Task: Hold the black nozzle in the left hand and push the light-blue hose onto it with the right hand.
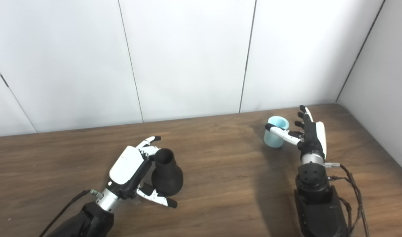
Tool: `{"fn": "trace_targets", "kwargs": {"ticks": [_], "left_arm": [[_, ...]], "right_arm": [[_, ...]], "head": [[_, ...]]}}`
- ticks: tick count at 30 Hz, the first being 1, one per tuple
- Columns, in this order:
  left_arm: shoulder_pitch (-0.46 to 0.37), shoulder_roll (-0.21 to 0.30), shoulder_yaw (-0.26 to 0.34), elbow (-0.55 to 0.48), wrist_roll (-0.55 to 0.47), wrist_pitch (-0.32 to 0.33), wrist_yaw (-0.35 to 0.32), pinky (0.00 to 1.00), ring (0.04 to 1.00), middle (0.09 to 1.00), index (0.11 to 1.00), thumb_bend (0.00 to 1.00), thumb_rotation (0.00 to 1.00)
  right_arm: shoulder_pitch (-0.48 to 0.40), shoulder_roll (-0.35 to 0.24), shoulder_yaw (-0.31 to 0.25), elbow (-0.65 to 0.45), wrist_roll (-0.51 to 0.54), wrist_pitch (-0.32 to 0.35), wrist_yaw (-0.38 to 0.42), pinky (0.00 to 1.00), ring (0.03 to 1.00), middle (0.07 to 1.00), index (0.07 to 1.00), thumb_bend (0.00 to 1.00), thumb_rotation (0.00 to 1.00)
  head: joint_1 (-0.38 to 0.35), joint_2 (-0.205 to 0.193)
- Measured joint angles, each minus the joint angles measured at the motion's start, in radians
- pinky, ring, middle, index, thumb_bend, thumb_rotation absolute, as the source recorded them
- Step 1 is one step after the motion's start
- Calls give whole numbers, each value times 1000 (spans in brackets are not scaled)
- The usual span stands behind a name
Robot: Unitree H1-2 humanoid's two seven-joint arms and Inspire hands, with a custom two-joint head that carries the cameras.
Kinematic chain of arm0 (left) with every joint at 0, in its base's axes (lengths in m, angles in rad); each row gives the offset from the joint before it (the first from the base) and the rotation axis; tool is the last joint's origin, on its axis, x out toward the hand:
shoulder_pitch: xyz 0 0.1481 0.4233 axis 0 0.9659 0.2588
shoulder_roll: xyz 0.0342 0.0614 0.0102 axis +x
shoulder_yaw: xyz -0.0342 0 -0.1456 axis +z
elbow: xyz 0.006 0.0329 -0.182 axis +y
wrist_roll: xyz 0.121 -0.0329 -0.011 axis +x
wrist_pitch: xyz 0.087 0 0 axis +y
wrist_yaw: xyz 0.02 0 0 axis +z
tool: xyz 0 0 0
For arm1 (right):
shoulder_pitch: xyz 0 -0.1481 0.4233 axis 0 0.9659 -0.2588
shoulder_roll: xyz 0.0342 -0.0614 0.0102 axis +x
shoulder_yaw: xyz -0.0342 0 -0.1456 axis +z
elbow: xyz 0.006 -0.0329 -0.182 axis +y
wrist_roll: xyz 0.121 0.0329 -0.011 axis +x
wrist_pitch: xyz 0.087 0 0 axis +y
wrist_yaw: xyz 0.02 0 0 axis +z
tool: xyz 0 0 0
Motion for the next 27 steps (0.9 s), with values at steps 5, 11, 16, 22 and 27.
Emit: {"fn": "trace_targets", "kwargs": {"ticks": [5,11,16,22,27], "left_arm": [[-1,0,-2,0,0,0,0,865,535,483,434,500,0],[-1,0,-2,0,0,0,0,870,534,485,432,499,0],[-1,0,-2,0,0,0,-1,864,535,480,436,500,0],[-1,1,-3,-1,0,0,-2,870,535,482,434,500,0],[0,3,-2,-3,0,0,-2,866,537,482,433,499,0]], "right_arm": [[-6,0,6,0,-2,5,1,655,825,889,948,870,332],[-6,-3,7,4,-1,8,14,664,824,883,948,912,345],[-7,-15,19,56,0,6,25,704,849,900,940,919,324],[-8,-23,25,116,7,-9,44,838,924,951,954,905,243],[-13,-48,27,162,13,-64,57,840,927,953,947,934,240]], "head": [[0,0],[0,2],[-2,0],[0,3],[2,9]]}}
